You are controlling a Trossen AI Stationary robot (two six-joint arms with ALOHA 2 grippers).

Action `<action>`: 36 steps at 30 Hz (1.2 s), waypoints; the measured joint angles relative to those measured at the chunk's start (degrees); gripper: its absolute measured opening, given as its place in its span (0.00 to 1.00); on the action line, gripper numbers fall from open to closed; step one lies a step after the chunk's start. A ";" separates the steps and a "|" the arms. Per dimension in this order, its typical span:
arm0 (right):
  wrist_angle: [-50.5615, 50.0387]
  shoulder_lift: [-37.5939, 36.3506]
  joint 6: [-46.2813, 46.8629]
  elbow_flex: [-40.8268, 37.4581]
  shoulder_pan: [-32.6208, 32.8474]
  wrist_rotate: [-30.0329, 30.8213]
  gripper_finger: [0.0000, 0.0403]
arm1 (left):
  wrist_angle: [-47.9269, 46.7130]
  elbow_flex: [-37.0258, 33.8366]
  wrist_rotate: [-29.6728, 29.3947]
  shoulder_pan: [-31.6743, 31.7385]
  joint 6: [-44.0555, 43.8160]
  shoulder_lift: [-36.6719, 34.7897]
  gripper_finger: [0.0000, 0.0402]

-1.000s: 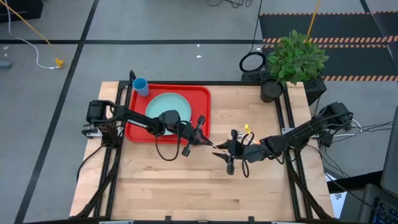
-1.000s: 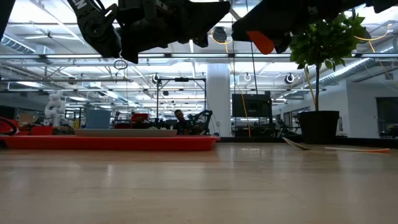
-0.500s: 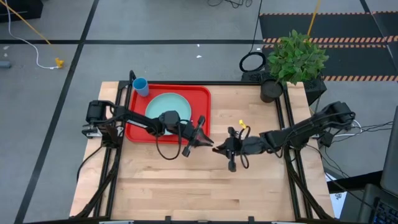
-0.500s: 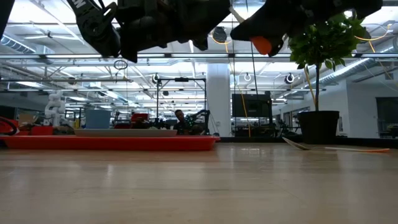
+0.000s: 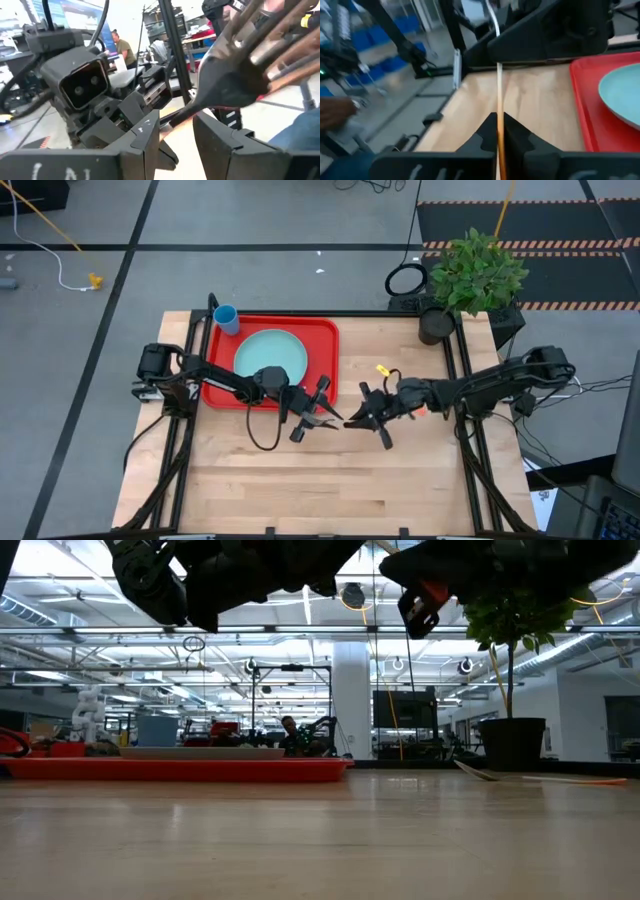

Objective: Pick and place plate/cup/fork/spoon on tray
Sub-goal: Put the orange fork on the red serving tray to the right of the blue plate

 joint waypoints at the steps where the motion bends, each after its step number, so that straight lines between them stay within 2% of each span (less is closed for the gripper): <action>1: 2.82 0.00 0.74 -1.33 -0.51 -0.78 0.00 | -0.10 0.00 0.02 -0.06 0.18 0.00 0.30; 6: 9.16 0.00 4.19 -4.30 -3.09 -5.43 0.00 | -0.05 0.00 -0.54 -0.06 1.26 0.00 0.30; 16: 9.83 0.43 3.77 -4.44 -3.33 -6.53 0.00 | 0.00 0.00 -1.39 -0.29 3.26 0.00 0.29; 28: 14.51 4.48 6.13 -4.46 -4.07 -9.48 0.00 | -0.03 0.11 -2.36 0.45 4.54 0.00 0.03; 34: 13.81 4.46 5.82 -4.46 -4.09 -8.76 0.01 | -0.37 0.09 -2.04 1.11 1.75 0.00 0.07; 36: 13.81 4.42 5.29 -4.46 -4.05 -6.58 0.03 | -0.48 0.06 -2.36 1.10 0.75 0.00 0.09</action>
